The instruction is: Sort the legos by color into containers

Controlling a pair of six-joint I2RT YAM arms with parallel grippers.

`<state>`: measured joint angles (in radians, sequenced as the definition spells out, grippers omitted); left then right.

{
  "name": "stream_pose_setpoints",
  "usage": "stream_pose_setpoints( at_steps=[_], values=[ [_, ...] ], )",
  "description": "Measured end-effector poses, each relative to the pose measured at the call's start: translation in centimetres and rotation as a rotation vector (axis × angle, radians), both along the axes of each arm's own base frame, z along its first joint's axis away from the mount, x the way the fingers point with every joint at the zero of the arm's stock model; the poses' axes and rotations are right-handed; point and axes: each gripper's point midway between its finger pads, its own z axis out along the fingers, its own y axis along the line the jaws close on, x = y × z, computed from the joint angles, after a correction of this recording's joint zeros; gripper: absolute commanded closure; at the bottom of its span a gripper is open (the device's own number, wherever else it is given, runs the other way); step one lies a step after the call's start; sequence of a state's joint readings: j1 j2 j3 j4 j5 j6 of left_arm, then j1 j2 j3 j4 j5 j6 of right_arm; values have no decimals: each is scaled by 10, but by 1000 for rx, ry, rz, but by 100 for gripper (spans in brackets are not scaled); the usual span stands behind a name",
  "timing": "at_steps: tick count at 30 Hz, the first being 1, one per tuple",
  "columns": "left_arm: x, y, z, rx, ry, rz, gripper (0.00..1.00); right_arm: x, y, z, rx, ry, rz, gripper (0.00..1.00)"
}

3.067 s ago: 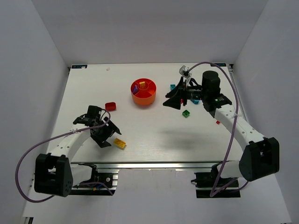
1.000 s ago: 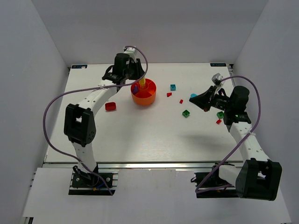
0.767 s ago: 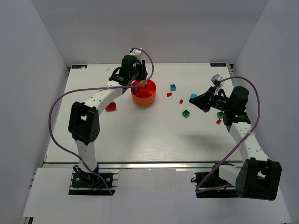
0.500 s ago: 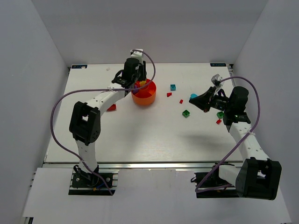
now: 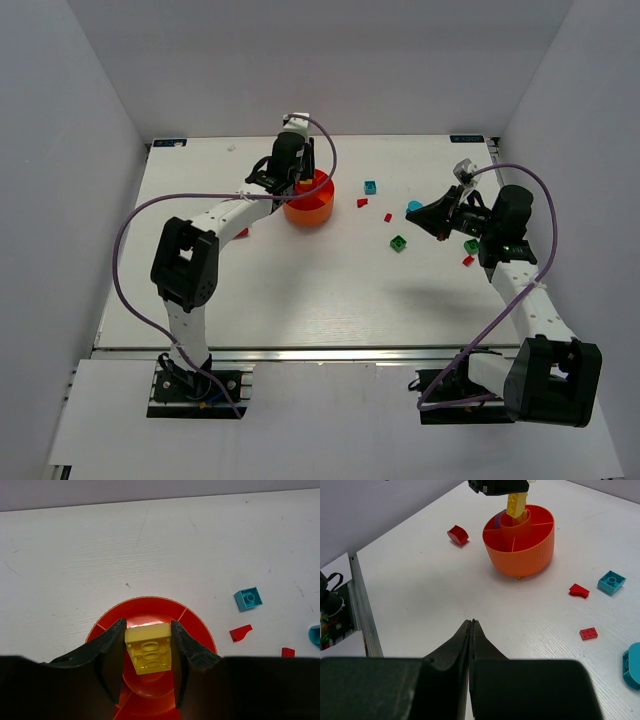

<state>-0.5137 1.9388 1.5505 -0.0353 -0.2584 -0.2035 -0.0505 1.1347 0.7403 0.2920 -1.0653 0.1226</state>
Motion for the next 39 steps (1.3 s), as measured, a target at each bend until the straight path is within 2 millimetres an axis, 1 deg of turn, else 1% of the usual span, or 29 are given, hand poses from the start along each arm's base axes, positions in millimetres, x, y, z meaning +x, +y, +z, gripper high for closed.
stream_pose_setpoints(
  at_steps=[1, 6, 9, 13, 14, 18, 23, 26, 27, 29, 30, 31, 32, 34, 35, 36, 37, 38, 39],
  values=[
    [0, 0, -1, 0, 1, 5, 77, 0, 0, 0, 0, 0, 0, 100],
    [-1, 0, -5, -2, 11, 18, 64, -1, -1, 0, 1, 0, 3, 100],
    [-2, 0, -7, -6, 18, 22, 50, -1, -2, 0, 2, 0, 3, 100],
    [-3, 0, -8, -9, 26, 24, 39, 0, -2, 0, 2, 3, 2, 100],
    [-3, 0, -9, -10, 27, 25, 35, 0, -2, 0, 2, 3, 2, 98],
    [-5, 0, -12, -9, 36, 24, 34, 0, -2, -1, 4, 8, 4, 90],
    [-5, 0, -13, -7, 40, 23, 34, 1, -4, -4, 6, 17, 7, 85],
    [-6, 0, -10, -9, 37, 23, 35, 0, -5, -4, 8, 18, 13, 75],
    [-7, 1, -9, -11, 36, 22, 36, 0, -5, -4, 8, 17, 16, 64],
    [-9, 1, -1, -21, 26, 18, 45, -2, -5, -4, 5, 4, 33, 52],
    [-11, 1, 4, -30, 23, 13, 52, -3, -5, -5, -4, -12, 44, 45],
    [-15, 3, 12, -40, 16, 6, 58, -4, -5, -6, -12, -26, 56, 42],
    [-19, 6, 22, -51, 6, 0, 69, -4, -5, -8, -23, -39, 64, 41],
    [-34, 12, 47, -80, -25, -13, 73, -3, -7, -16, -47, -45, 69, 40],
    [-45, 18, 60, -91, -45, -22, 74, -1, -8, -20, -60, -40, 67, 40],
    [-60, 24, 74, -103, -64, -39, 71, 2, -8, -24, -73, -31, 63, 41],
    [-77, 31, 87, -117, -91, -60, 65, 5, -10, -28, -89, -19, 52, 43],
    [-94, 38, 95, -125, -110, -79, 55, 10, -11, -33, -109, -10, 38, 45],
    [-114, 46, 104, -136, -135, -101, 30, 16, -12, -37, -131, 0, 23, 53]
  ],
)
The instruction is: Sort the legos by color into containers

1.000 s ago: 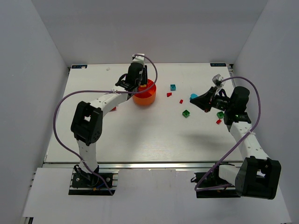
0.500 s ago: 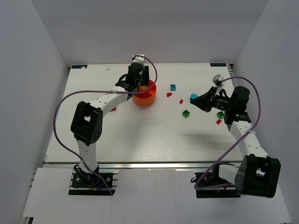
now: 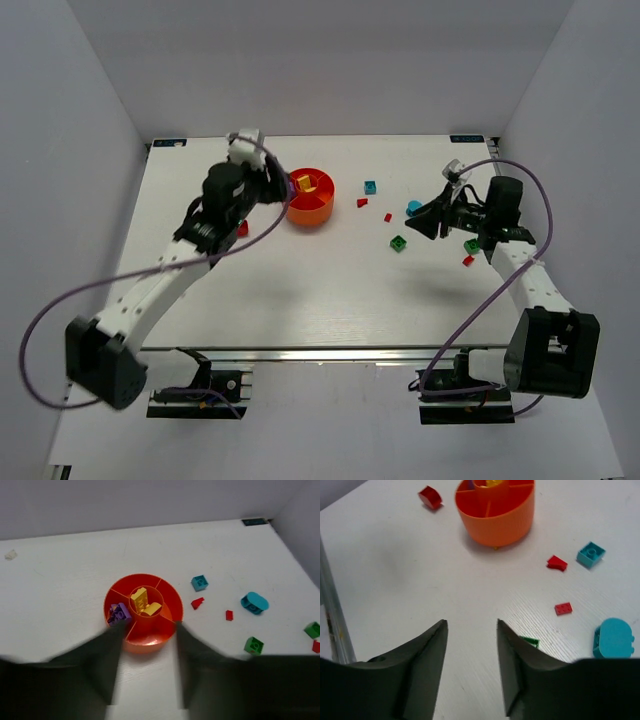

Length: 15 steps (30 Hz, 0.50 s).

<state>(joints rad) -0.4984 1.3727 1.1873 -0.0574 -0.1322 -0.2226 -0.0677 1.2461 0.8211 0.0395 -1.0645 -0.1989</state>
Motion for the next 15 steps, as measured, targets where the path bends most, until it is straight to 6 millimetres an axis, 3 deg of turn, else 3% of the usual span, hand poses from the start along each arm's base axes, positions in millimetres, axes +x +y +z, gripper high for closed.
stream_pose_setpoints(
  at_steps=[2, 4, 7, 10, 11, 15],
  values=[
    [-28, 12, 5, -11, -33, -23, 11, 13, -1, -10, -57, 17, -38, 71],
    [-56, 25, -3, -11, -41, -41, 6, 25, 2, -19, -117, 45, -62, 78],
    [-78, 36, -33, 17, -8, -49, 2, 43, 8, -35, -207, 95, -84, 70],
    [-90, 43, -65, 72, 59, -55, 2, 59, 9, -56, -310, 151, -108, 51],
    [-91, 43, -70, 88, 73, -58, 2, 63, 8, -63, -344, 176, -117, 43],
    [-92, 44, -69, 120, 74, -70, 2, 80, -3, -83, -446, 279, -160, 31]
  ],
)
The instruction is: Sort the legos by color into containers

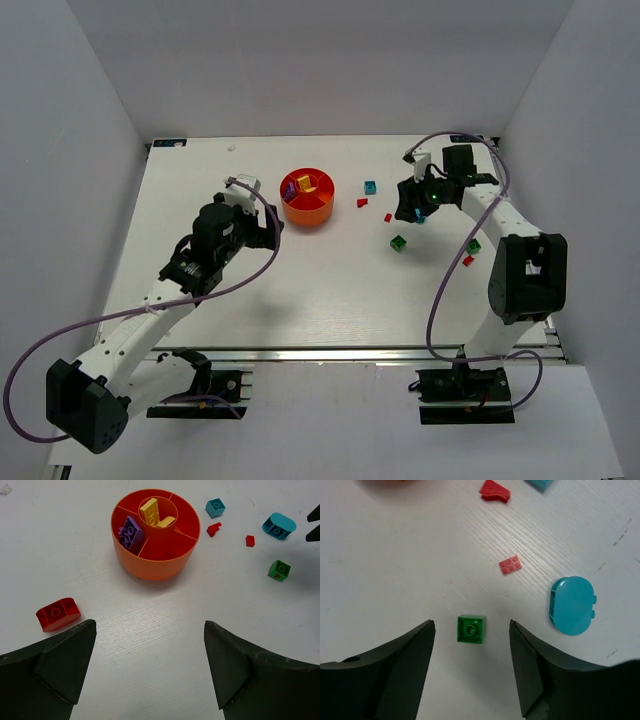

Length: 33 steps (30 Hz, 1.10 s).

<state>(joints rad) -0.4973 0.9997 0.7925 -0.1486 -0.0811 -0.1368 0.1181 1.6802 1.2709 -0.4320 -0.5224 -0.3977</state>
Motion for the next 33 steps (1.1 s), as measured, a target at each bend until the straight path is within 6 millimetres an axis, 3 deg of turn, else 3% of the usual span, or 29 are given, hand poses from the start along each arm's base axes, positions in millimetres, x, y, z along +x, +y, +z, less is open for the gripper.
stream_pose_setpoints(
  at_steps=[3, 6, 7, 9, 12, 15, 19, 20, 25, 33],
  values=[
    [0, 0, 6, 8, -11, -5, 2, 12, -8, -9, -54, 47, -37, 28],
    [-4, 2, 11, 4, -23, -9, 2, 15, -19, -18, -111, 79, -77, 31],
    [-5, 3, 13, 2, -27, -9, 2, 14, -23, -21, -133, 89, -90, 34],
    [-8, 4, 19, -6, -43, -10, 2, 13, -29, -24, -167, 105, -101, 51],
    [-10, 5, 26, -16, -60, -9, 2, 14, -31, -26, -195, 137, -88, 60],
    [-11, 5, 27, -17, -62, -11, 2, 15, -26, -30, -195, 171, -46, 50],
    [-11, 5, 26, -15, -59, -10, 2, -1, -15, -46, -206, 243, 27, 17],
    [-11, 5, 25, -15, -59, -11, 2, -6, -10, -51, -208, 259, 44, 12],
    [-10, 5, 23, -12, -53, -10, 2, -27, 5, -69, -223, 309, 107, 11],
    [-8, 5, 16, 3, -32, -3, 2, -38, 4, -95, -300, 328, 87, 28]
  ],
)
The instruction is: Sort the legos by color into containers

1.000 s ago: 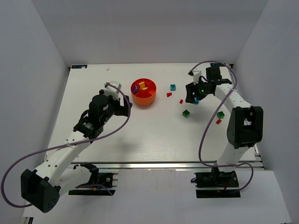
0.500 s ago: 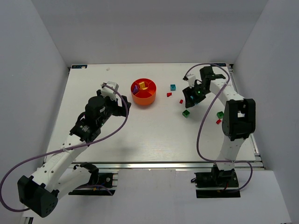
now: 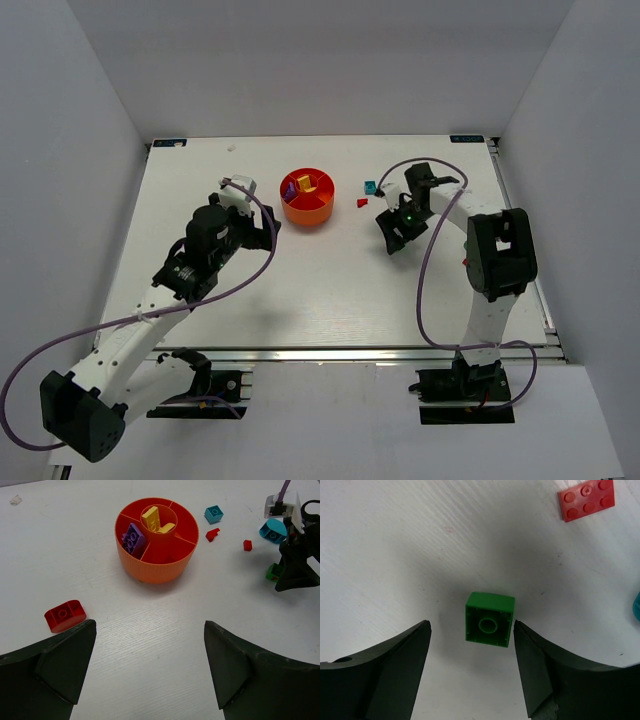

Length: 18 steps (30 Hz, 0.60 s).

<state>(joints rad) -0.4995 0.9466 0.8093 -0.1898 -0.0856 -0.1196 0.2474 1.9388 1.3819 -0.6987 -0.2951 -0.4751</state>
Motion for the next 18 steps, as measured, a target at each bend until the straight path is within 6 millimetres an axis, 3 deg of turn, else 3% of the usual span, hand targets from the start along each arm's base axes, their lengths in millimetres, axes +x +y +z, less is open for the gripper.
stream_pose_setpoints(
  at_steps=[6, 14, 18],
  values=[
    [1, 1, -5, 10, 14, 5, 2, 3, -4, -13, -68, -33, -30, 35],
    [1, 2, -7, 17, 20, 11, 2, 15, -3, -15, -100, -89, -50, 55],
    [1, 3, -7, 20, 19, 14, 2, 17, -3, -16, -109, -96, -49, 56]
  ],
)
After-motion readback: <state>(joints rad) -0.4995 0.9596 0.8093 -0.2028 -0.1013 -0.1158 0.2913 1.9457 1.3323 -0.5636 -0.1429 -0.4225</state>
